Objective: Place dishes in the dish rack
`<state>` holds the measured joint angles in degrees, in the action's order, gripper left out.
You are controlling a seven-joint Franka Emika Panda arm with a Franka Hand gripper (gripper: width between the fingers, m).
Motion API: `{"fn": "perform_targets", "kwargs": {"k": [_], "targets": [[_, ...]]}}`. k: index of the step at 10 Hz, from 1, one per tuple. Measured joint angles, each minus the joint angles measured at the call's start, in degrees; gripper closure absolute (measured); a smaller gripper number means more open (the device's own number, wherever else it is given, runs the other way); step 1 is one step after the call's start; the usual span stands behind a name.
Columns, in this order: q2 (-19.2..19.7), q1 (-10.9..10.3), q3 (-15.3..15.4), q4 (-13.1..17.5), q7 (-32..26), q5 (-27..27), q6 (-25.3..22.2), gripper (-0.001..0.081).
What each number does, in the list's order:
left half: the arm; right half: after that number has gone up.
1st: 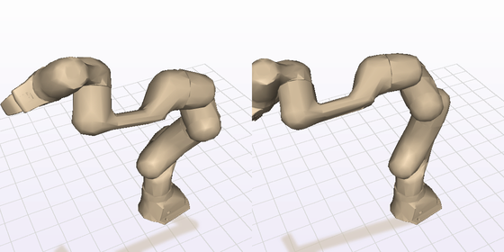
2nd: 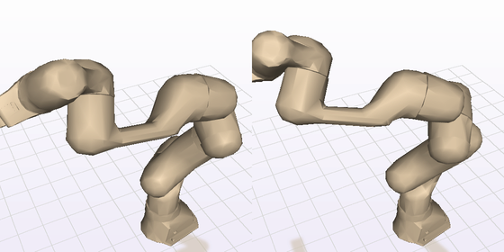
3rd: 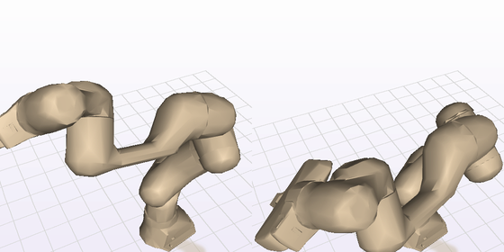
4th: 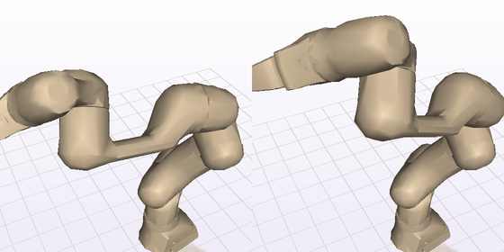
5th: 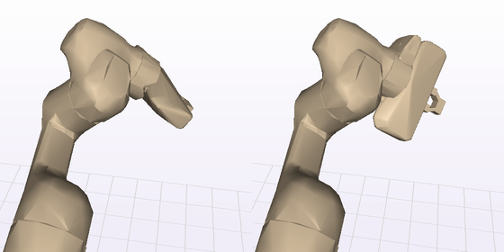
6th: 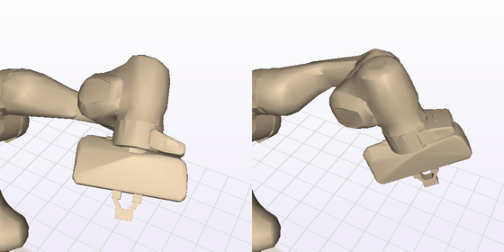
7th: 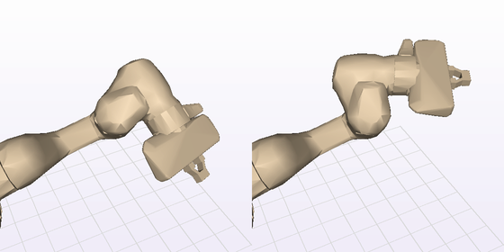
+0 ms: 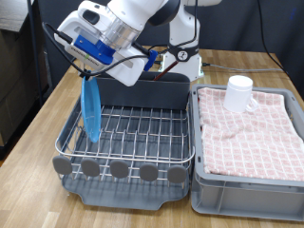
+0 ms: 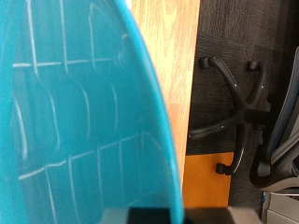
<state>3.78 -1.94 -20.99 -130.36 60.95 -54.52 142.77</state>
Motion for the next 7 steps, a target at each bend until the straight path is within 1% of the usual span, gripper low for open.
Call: {"fn": "perform_targets", "kwargs": {"k": [3,7], "targets": [[0.09,0.0,0.0,-0.89,1.2,-0.82,0.87,0.0786],[0.28,0.0,0.0,-1.24,1.89,-0.98,1.09,0.0786]]}}
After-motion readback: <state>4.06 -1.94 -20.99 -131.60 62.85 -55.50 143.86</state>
